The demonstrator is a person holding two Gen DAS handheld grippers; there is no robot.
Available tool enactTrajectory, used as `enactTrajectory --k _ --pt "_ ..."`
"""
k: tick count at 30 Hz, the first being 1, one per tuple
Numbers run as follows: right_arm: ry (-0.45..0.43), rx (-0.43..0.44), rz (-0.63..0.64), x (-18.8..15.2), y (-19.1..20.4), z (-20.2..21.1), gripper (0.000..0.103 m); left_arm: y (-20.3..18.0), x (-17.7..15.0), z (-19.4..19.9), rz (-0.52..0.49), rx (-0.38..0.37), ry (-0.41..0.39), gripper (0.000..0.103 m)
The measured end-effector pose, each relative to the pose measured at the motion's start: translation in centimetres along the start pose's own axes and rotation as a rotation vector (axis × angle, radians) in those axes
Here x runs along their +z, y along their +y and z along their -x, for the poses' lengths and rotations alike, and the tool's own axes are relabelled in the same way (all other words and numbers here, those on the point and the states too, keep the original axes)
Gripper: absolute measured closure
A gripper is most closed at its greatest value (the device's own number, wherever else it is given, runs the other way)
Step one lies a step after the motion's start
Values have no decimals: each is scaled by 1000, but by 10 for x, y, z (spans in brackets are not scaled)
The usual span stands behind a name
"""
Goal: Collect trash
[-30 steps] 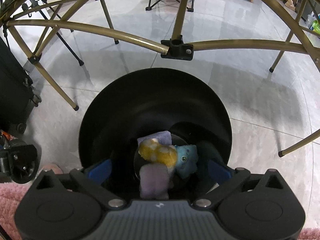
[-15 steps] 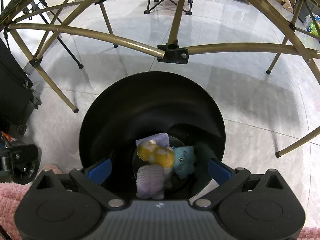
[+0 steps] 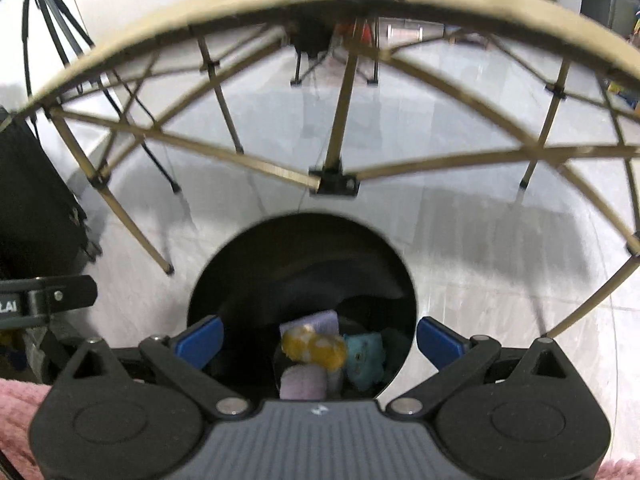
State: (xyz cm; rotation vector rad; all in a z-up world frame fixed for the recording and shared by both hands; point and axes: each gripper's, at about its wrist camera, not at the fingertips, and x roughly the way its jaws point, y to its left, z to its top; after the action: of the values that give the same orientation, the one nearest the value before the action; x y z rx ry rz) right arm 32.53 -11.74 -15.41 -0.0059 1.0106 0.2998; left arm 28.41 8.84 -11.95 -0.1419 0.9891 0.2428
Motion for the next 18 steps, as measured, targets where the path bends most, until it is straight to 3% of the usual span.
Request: enactTrajectory --k 10,18 --pt "-159 -10 -20 11 -34 70 0 -30 24 66 -53 -46 -153 0" --pt "-309 -22 -23 43 -58 114 0 -63 61 96 -97 -66 -251 0"
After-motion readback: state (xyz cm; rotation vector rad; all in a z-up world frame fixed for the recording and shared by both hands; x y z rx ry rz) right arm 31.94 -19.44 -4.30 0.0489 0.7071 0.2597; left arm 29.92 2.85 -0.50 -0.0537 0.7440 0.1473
